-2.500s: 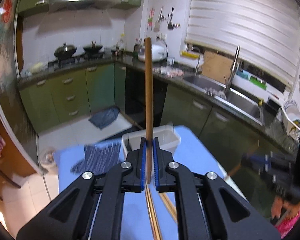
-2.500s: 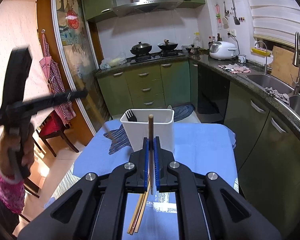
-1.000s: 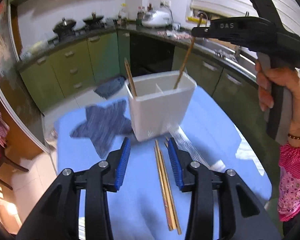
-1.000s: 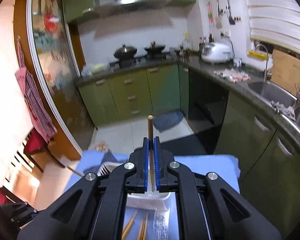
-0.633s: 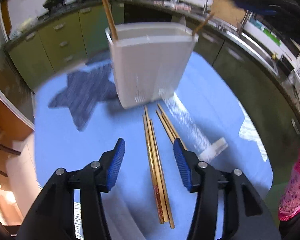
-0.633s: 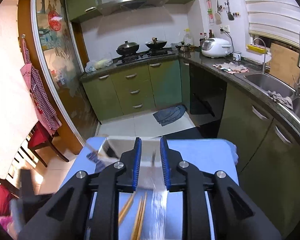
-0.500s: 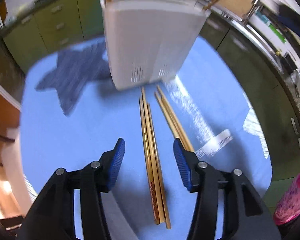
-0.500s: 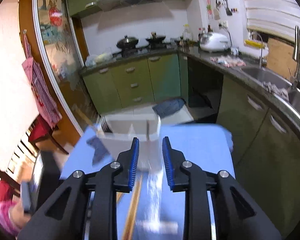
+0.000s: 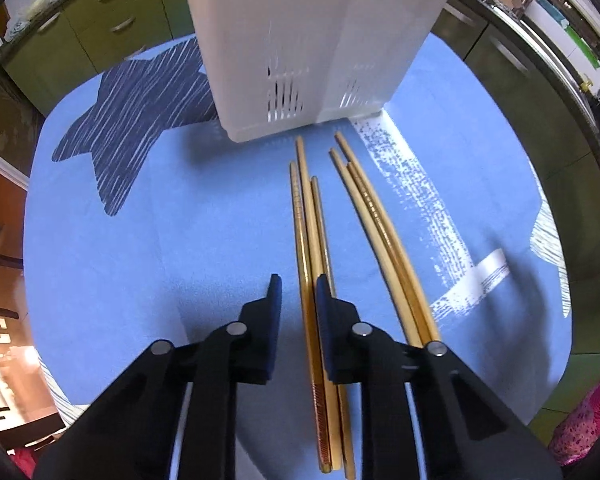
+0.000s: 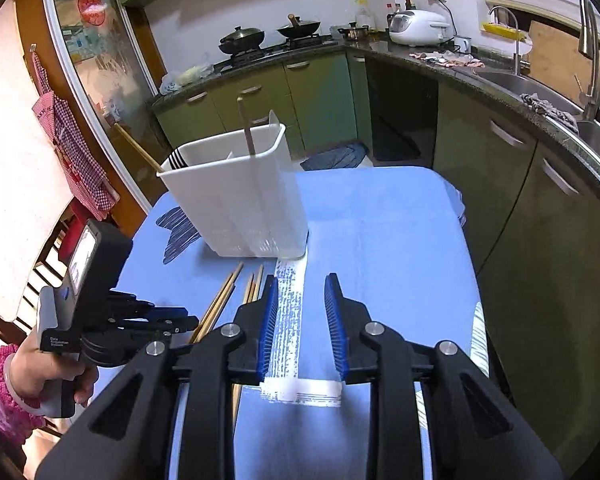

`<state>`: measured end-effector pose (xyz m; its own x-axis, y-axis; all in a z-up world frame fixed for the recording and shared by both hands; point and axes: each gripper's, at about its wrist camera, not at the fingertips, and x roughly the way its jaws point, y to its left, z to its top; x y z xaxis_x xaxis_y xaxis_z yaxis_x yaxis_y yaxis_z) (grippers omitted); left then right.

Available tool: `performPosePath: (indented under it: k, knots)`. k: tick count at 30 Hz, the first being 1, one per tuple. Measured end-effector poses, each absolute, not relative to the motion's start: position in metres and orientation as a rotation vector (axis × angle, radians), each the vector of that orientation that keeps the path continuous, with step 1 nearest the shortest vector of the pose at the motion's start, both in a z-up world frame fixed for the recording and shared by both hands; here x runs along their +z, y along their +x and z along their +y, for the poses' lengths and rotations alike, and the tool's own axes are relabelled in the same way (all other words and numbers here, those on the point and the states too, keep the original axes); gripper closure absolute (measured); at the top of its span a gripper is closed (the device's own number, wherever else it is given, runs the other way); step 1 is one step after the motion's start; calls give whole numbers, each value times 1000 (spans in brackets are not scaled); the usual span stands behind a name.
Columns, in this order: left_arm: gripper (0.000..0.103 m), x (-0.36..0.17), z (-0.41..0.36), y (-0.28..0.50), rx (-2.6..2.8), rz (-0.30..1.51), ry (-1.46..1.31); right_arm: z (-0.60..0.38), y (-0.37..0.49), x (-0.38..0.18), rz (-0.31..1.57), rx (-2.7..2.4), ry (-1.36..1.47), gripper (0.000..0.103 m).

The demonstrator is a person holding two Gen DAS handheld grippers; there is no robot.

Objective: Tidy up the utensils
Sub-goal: 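Grasp another wooden chopstick with the left gripper, then lift the chopstick upright with the left gripper while the right gripper grasps a chopstick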

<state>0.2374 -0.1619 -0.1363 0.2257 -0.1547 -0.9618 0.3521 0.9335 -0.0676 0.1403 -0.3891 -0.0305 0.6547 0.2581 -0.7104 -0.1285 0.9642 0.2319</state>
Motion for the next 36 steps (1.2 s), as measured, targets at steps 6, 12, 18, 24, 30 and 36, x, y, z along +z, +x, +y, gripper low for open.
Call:
performPosePath:
  k: [6, 12, 18, 24, 30, 36]
  knots:
    - [87, -144, -163, 239, -359, 1317, 179, -382, 144, -32, 841, 229, 164, 79]
    - [94, -149, -164, 243, -332, 1342, 201, -378, 147, -29, 845, 239, 167, 79]
    - [94, -149, -164, 245, -325, 1335, 188, -372, 149, -34, 859, 252, 154, 74]
    - [96, -148, -154, 242, -317, 1327, 179, -357, 153, -52, 928, 261, 110, 74]
    - [96, -129, -132, 228, -329, 1261, 146, -334, 171, -91, 1052, 296, 95, 74]
    - [96, -88, -109, 199, -326, 1118, 124, -305, 187, -122, 1120, 297, 55, 75]
